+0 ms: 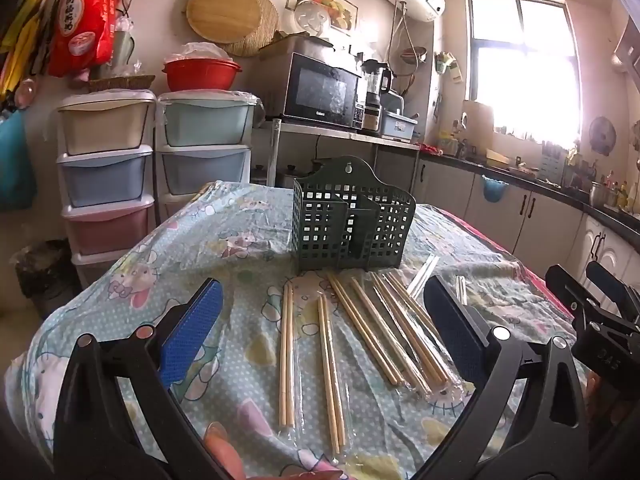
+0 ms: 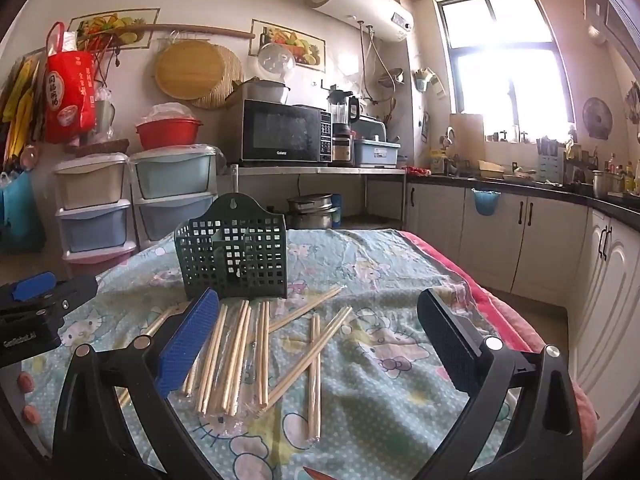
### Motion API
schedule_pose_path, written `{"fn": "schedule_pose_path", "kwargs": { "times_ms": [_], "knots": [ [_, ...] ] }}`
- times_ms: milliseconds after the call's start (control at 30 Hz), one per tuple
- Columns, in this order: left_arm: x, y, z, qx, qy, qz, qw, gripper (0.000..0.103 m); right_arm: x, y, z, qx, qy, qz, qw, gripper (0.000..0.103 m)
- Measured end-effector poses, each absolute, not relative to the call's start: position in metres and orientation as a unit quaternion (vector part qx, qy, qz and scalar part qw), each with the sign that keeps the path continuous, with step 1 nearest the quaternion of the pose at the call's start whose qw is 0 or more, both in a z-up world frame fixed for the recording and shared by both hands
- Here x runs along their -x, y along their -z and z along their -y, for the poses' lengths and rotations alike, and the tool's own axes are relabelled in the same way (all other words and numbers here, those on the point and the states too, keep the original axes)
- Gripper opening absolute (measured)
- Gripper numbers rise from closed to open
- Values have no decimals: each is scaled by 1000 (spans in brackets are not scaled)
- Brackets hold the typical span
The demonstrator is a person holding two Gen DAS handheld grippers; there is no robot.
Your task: Organize utensils
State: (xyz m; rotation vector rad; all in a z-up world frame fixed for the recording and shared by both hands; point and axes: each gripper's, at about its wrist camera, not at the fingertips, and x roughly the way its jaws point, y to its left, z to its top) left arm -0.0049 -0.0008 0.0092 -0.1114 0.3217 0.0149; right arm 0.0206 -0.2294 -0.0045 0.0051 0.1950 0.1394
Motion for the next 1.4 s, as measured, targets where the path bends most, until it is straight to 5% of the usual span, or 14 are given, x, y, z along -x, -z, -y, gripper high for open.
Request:
{"fn": "schedule_pose_path", "kwargs": {
  "times_ms": [1400],
  "knots": [
    [6, -11, 1, 58, 0, -154, 986, 93, -17, 4, 229, -11, -84, -91, 992, 97]
  ]
}}
